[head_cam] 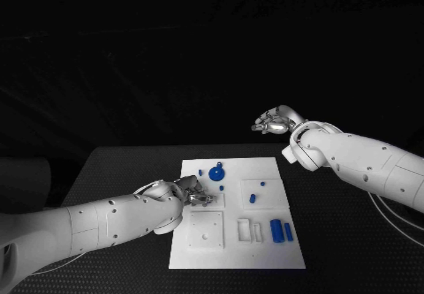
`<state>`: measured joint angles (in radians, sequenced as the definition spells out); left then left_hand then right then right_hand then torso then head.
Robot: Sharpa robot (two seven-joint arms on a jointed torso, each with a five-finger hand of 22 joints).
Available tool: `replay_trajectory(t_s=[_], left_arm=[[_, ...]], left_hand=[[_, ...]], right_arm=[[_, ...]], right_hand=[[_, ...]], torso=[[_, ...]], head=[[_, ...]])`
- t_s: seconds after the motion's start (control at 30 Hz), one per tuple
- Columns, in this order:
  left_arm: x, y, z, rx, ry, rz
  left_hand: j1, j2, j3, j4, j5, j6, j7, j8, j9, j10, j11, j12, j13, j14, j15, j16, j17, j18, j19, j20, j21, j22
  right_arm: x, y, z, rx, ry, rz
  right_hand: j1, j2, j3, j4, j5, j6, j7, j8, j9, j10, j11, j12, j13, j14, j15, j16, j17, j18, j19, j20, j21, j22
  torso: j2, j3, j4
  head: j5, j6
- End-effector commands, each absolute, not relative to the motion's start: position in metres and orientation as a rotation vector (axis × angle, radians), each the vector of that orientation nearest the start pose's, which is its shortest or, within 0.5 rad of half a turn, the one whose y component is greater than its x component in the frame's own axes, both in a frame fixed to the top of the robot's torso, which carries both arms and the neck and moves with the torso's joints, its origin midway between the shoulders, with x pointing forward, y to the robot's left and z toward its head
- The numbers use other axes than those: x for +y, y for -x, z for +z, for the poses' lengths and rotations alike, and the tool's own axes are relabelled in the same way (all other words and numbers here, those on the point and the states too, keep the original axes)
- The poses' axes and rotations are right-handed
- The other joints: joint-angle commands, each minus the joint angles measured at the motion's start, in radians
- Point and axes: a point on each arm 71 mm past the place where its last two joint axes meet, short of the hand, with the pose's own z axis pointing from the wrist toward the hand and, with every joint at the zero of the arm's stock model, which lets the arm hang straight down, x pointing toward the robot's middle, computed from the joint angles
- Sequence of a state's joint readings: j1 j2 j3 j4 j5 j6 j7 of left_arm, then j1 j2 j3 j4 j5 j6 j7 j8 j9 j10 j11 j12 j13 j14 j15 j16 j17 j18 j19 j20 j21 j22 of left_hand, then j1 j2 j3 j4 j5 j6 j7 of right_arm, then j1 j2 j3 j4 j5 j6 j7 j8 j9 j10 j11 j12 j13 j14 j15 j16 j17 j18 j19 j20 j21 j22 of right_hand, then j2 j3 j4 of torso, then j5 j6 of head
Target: Assemble the parts on the task board
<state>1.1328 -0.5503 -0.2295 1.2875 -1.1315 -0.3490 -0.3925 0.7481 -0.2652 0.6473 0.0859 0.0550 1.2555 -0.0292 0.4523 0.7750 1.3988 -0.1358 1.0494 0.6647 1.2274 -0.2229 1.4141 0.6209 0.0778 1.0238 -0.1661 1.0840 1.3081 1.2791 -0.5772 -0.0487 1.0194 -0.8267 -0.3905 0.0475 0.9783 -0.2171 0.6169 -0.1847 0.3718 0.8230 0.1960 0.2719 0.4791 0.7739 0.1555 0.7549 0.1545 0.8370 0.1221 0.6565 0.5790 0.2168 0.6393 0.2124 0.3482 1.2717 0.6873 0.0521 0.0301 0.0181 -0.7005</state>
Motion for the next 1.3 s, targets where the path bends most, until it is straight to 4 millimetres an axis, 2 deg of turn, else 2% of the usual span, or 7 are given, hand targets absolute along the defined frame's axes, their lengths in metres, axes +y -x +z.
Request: replay_trajectory(t_s=[0.03, 0.13, 0.73, 1.13, 1.2, 1.23, 1.3], left_arm=[[0.14, -0.478, -0.306, 2.065, 0.24, -0.498], [0.141, -0.478, -0.306, 2.065, 0.243, -0.499], [0.149, -0.486, -0.295, 2.067, 0.324, -0.532], [0.153, -0.493, -0.284, 2.064, 0.379, -0.573], [0.154, -0.492, -0.284, 2.076, 0.372, -0.573], [0.154, -0.492, -0.284, 2.08, 0.367, -0.577], [0.153, -0.491, -0.284, 2.093, 0.363, -0.585]], left_hand=[[-0.003, -0.019, -0.004, 0.011, -0.005, -0.006, -0.001, -0.001, 0.002, -0.005, 0.0, 0.004, -0.002, 0.0, -0.003, 0.007, -0.001, 0.011, -0.005, -0.105, -0.004, 0.014], [-0.012, -0.028, -0.018, 0.02, -0.006, -0.008, 0.0, 0.0, 0.003, -0.006, 0.0, 0.004, -0.002, -0.001, -0.003, 0.007, -0.001, 0.012, -0.007, -0.105, -0.004, 0.014], [-0.021, -0.03, -0.047, 0.036, -0.006, -0.013, -0.001, 0.0, 0.007, -0.009, -0.001, 0.002, -0.002, -0.005, -0.005, 0.007, -0.002, 0.015, -0.013, -0.106, -0.005, 0.014], [0.009, -0.025, -0.052, 0.04, -0.006, -0.03, 0.006, -0.009, 0.007, -0.016, 0.006, -0.014, -0.012, -0.019, -0.003, -0.008, -0.01, 0.015, -0.024, -0.104, -0.013, 0.011], [0.038, -0.019, -0.043, 0.032, -0.005, -0.036, 0.009, -0.013, 0.006, -0.018, 0.009, -0.023, -0.017, -0.022, 0.0, -0.015, -0.014, 0.014, -0.027, -0.102, -0.017, 0.01], [0.07, -0.006, -0.036, 0.015, -0.003, -0.039, 0.011, -0.016, 0.005, -0.018, 0.011, -0.029, -0.021, -0.024, 0.002, -0.02, -0.017, 0.014, -0.028, -0.102, -0.018, 0.009], [0.142, 0.041, -0.042, -0.052, 0.028, -0.054, 0.02, -0.033, -0.001, -0.021, 0.018, -0.045, -0.03, -0.028, 0.008, -0.033, -0.025, 0.006, -0.035, -0.096, -0.025, 0.008]], right_arm=[[-0.223, -0.584, -0.169, 1.565, -0.464, 0.795], [-0.223, -0.584, -0.169, 1.565, -0.464, 0.795], [-0.226, -0.583, -0.172, 1.569, -0.469, 0.791], [-0.227, -0.584, -0.172, 1.569, -0.471, 0.788], [-0.227, -0.584, -0.172, 1.569, -0.471, 0.787], [-0.228, -0.584, -0.172, 1.569, -0.472, 0.787], [-0.228, -0.583, -0.172, 1.568, -0.472, 0.786]], right_hand=[[-0.009, 0.003, -0.002, 0.002, 0.003, -0.004, 0.003, 0.006, -0.001, -0.004, 0.003, 0.007, -0.002, -0.006, 0.001, -0.001, -0.001, -0.001, -0.007, -0.003, -0.006, 0.001], [-0.009, 0.003, -0.002, 0.002, 0.003, -0.004, 0.003, 0.006, -0.001, -0.005, 0.003, 0.007, -0.002, -0.006, 0.001, -0.001, -0.001, -0.001, -0.007, -0.003, -0.006, 0.001], [-0.011, 0.003, -0.004, 0.002, 0.004, -0.005, 0.003, 0.006, -0.001, -0.005, 0.004, 0.008, -0.004, -0.007, 0.002, 0.0, -0.001, -0.001, -0.007, -0.002, -0.008, 0.003], [-0.011, 0.003, -0.004, 0.003, 0.004, -0.005, 0.003, 0.006, -0.002, -0.005, 0.004, 0.009, -0.006, -0.008, 0.002, 0.0, -0.001, -0.001, -0.008, -0.002, -0.009, 0.004], [-0.011, 0.003, -0.004, 0.002, 0.004, -0.005, 0.003, 0.006, -0.002, -0.005, 0.004, 0.009, -0.006, -0.008, 0.002, 0.0, -0.001, -0.001, -0.008, -0.002, -0.009, 0.004], [-0.011, 0.003, -0.004, 0.002, 0.005, -0.005, 0.003, 0.006, -0.002, -0.005, 0.004, 0.009, -0.006, -0.008, 0.002, 0.0, -0.001, -0.001, -0.008, -0.002, -0.009, 0.004], [-0.011, 0.003, -0.005, 0.002, 0.005, -0.005, 0.003, 0.006, -0.002, -0.005, 0.004, 0.009, -0.006, -0.008, 0.002, 0.0, -0.001, -0.001, -0.008, -0.002, -0.009, 0.004]], torso=[[0.0, -0.0002, 0.0002], [0.0, -0.0002, 0.0007], [-0.001, -0.0007, 0.001], [0.0, -0.0001, 0.0002], [0.0, -0.0001, 0.0001], [0.0, 0.0, 0.0], [0.0, 0.0, -0.0001]], head=[[0.0, -0.001], [-0.001, -0.001], [-0.002, 0.0], [0.0, 0.0], [-0.001, 0.001], [-0.001, 0.001], [-0.001, 0.001]])
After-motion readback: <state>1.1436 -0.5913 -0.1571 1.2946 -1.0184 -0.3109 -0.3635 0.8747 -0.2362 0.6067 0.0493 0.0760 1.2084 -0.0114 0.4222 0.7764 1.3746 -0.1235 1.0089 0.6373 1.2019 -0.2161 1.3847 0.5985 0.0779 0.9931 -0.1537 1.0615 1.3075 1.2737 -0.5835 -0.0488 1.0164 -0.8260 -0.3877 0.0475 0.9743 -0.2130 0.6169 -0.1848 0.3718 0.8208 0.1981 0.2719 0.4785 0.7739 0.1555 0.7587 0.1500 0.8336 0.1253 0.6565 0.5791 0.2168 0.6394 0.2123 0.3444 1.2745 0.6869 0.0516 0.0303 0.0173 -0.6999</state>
